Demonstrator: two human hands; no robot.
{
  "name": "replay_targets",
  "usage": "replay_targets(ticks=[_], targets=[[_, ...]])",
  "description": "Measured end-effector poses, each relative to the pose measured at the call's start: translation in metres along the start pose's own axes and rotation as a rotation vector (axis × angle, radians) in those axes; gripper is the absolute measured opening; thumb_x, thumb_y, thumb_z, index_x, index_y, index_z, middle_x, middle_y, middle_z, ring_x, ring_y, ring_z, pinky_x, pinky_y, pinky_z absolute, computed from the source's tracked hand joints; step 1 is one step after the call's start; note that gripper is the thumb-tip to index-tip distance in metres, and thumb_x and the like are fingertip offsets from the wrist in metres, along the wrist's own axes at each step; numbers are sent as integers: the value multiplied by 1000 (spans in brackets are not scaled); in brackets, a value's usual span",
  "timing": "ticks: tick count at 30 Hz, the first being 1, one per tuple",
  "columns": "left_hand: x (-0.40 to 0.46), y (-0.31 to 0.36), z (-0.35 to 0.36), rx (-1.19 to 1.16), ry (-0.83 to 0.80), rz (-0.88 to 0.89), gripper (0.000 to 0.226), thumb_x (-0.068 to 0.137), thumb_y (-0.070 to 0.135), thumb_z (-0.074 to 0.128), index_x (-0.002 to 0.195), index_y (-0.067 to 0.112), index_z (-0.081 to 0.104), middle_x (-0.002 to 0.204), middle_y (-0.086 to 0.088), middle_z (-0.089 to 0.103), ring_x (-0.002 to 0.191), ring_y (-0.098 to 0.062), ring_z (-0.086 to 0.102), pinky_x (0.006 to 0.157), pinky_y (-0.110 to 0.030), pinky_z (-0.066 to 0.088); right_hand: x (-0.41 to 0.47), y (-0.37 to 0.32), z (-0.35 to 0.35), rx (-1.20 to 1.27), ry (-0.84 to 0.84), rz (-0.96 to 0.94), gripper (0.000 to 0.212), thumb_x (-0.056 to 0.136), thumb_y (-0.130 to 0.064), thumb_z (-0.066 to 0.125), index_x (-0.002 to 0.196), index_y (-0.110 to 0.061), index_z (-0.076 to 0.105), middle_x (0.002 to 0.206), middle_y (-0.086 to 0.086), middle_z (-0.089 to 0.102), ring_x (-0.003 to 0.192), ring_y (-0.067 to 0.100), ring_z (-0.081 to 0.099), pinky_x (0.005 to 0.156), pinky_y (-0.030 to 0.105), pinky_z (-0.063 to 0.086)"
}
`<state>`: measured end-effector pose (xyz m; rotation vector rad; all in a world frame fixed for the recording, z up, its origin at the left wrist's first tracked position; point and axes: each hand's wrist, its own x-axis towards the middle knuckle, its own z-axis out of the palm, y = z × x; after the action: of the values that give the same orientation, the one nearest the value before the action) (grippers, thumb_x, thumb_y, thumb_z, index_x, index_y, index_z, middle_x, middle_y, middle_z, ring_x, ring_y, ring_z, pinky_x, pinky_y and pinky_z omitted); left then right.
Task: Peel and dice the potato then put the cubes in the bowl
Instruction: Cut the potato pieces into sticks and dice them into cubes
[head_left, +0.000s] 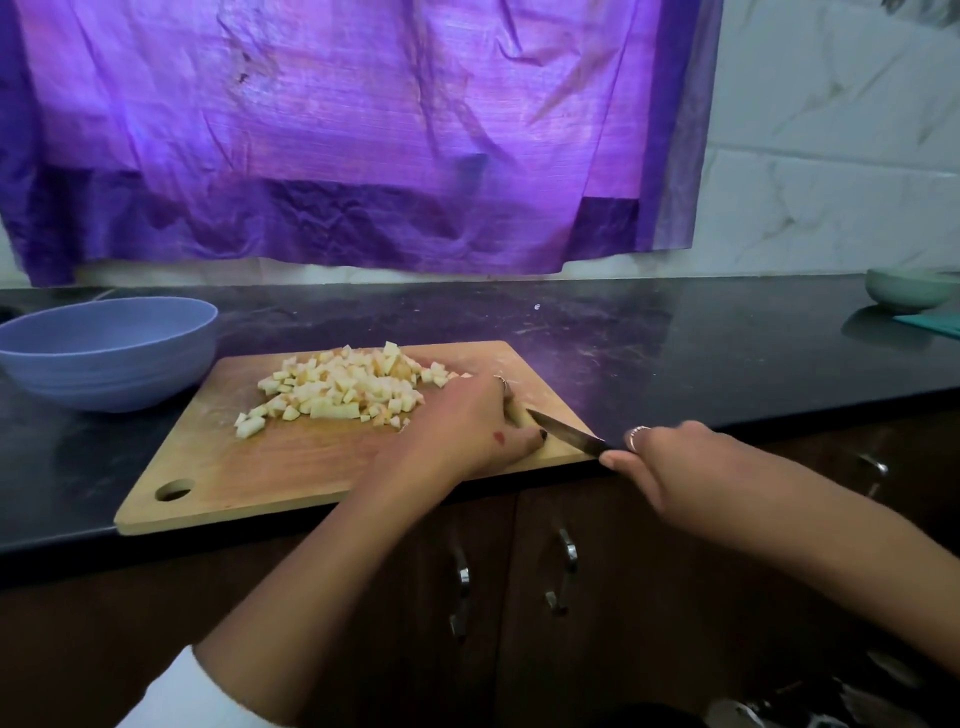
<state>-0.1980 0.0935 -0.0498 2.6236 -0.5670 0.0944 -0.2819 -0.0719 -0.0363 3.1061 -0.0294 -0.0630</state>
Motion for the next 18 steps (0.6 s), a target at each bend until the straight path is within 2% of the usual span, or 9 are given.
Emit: replay_targets(ticks=[2,3,5,7,10,12,14,18], targets=[[-2,4,-7,-20,-72,-21,30,90,35,57,114,18,60,104,1,62,96,-16,58,78,-26,45,-2,7,-2,17,14,-24,37,99,-49,28,73,-24,36,73,-3,43,69,19,50,57,30,36],[-4,5,-11,-15,-96,-32,27,91,33,56,113,18,58,102,2,59,97,-16,56,79,-26,44,-2,8,-1,8,30,-40,36,99,-51,27,79,-24,40,74,-3,42,76,22,53,61,32,39],[-4,6,-15,17,-115,-41,16,93,32,54,103,20,55,94,4,54,89,-14,53,71,-25,40,-1,9,0,-23,82,-67,32,99,-52,25,96,-26,44,73,-6,39,88,27,57,67,36,42],[-5,6,-15,27,-93,-36,16,94,36,53,97,20,55,89,5,55,79,-9,51,61,-22,39,-1,7,2,-48,119,-82,33,99,-52,23,105,-27,44,72,-7,35,91,26,58,66,35,40],[-5,1,-5,75,44,-15,26,93,41,54,97,17,63,84,3,59,77,-10,54,64,-25,44,-3,4,3,-23,139,-70,35,99,-52,21,110,-28,44,74,-8,35,84,21,56,65,32,38],[-7,-3,0,89,159,-26,28,93,41,54,104,19,68,92,4,64,84,-12,57,75,-29,50,-1,5,4,32,142,-57,37,98,-53,22,112,-28,46,76,-9,38,77,18,52,66,31,41],[-8,-8,2,91,255,-23,28,93,40,55,105,22,71,101,4,64,88,-12,57,78,-28,49,5,8,7,62,141,-35,37,98,-53,24,110,-28,48,76,-8,42,74,17,51,67,32,44],[-10,-13,3,153,330,-13,20,90,34,60,100,20,71,98,5,58,86,-13,54,76,-29,48,17,12,14,143,206,-22,30,97,-52,28,97,-27,45,75,-5,44,85,25,58,69,37,46]])
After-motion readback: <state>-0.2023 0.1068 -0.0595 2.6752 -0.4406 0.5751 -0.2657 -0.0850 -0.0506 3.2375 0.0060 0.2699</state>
